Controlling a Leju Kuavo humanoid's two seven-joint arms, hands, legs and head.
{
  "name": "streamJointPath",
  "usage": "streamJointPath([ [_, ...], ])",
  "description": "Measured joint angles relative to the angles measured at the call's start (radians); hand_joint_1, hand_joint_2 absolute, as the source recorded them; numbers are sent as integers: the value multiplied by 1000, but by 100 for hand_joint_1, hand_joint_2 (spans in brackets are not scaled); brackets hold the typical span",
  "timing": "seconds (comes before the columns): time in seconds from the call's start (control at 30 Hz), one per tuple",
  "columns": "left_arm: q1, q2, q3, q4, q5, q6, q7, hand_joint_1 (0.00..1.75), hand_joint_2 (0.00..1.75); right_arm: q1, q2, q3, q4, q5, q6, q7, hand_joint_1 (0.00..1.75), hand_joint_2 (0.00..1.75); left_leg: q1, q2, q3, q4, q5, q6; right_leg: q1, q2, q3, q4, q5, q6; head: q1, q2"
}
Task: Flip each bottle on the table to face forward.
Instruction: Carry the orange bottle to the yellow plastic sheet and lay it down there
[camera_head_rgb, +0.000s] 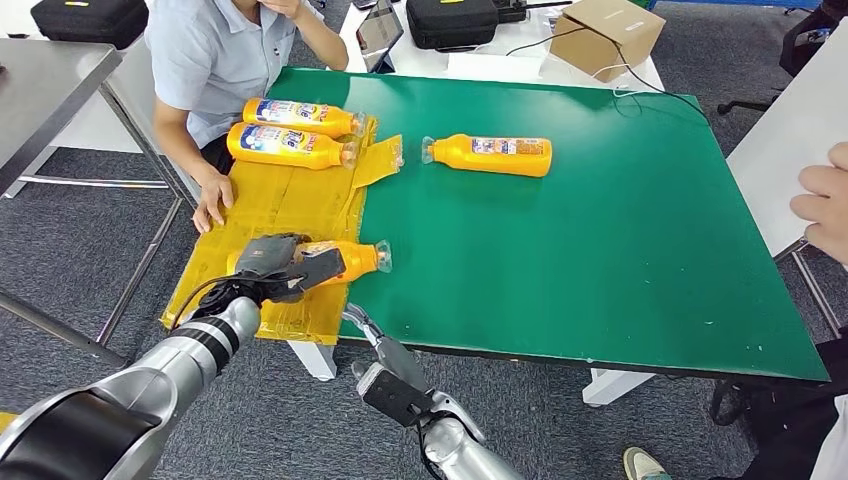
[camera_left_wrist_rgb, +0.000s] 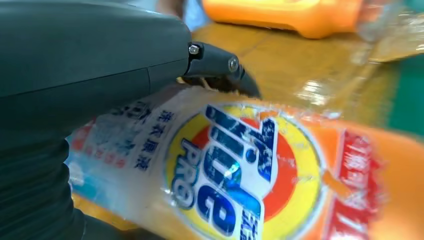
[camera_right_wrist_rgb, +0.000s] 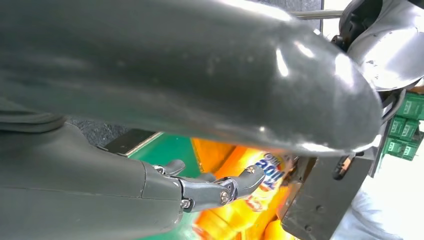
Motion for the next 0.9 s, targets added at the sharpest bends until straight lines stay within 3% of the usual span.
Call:
streamJointPath([
  [0.1, 9, -1, 21, -1, 38, -11, -106, 0, 175, -3, 2, 5, 5, 0, 2, -6, 0, 0, 0, -1, 0, 0, 0, 0, 0, 0, 0, 0, 0, 0, 0, 0],
  [0.47, 72, -36, 88, -72, 112, 43, -344, 0, 175, -11, 8, 22, 26, 2, 2, -13, 0, 0, 0, -1, -1, 0, 0, 0, 0, 0, -1, 0, 0, 0, 0, 0],
  [0.63, 102, -60, 108, -139, 166, 42, -393, 0, 175, -12, 8, 23, 34, 1, -7, -14, 0, 0, 0, 0, -1, 0, 0, 0, 0, 0, -1, 0, 0, 0, 0, 0],
  [0.9, 189, -96, 153, -360, 325, 141, -471, 0, 175, -12, 7, 23, 38, -2, -43, -22, 0, 0, 0, 0, -1, 0, 0, 0, 0, 0, -1, 0, 0, 0, 0, 0],
])
